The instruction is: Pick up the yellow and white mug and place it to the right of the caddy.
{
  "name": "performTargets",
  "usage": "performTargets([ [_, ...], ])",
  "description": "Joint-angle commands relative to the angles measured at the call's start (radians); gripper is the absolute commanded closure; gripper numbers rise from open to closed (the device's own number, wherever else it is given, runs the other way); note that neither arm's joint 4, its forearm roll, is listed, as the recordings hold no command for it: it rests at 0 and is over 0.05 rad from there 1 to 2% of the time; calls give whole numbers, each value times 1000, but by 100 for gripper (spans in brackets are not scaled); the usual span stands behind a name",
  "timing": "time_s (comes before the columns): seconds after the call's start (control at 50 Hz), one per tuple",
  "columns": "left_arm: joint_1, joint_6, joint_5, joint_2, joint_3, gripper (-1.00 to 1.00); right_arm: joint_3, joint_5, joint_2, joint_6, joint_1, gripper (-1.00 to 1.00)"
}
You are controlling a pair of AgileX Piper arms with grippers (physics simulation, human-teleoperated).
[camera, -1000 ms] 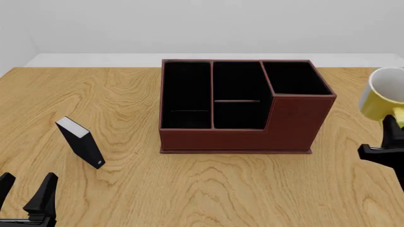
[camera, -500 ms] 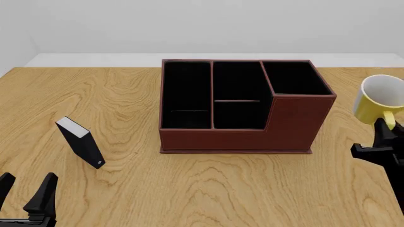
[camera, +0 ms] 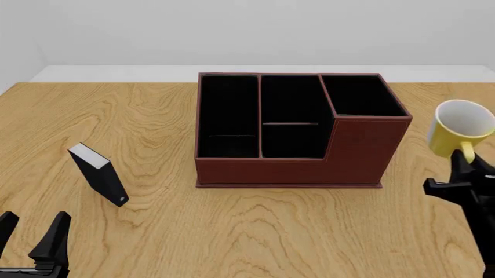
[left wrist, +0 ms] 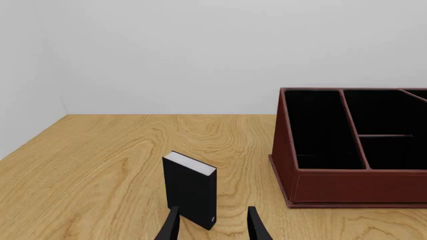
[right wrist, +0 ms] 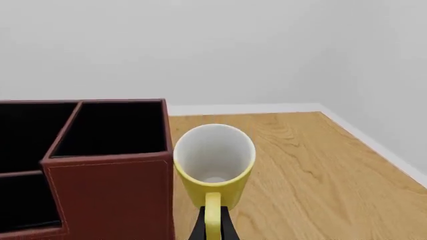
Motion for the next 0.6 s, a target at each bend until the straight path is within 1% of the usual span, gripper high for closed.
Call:
performTargets([
  [0.02, 0, 0, 0, 0, 0, -100, 4, -78, 84, 13, -4, 100],
  [0.34, 0, 0, 0, 0, 0, -100, 13, -165, 190, 18, -8, 100],
  [0.6, 0, 0, 0, 0, 0, -100, 14, -216, 256, 21, -11, 100],
])
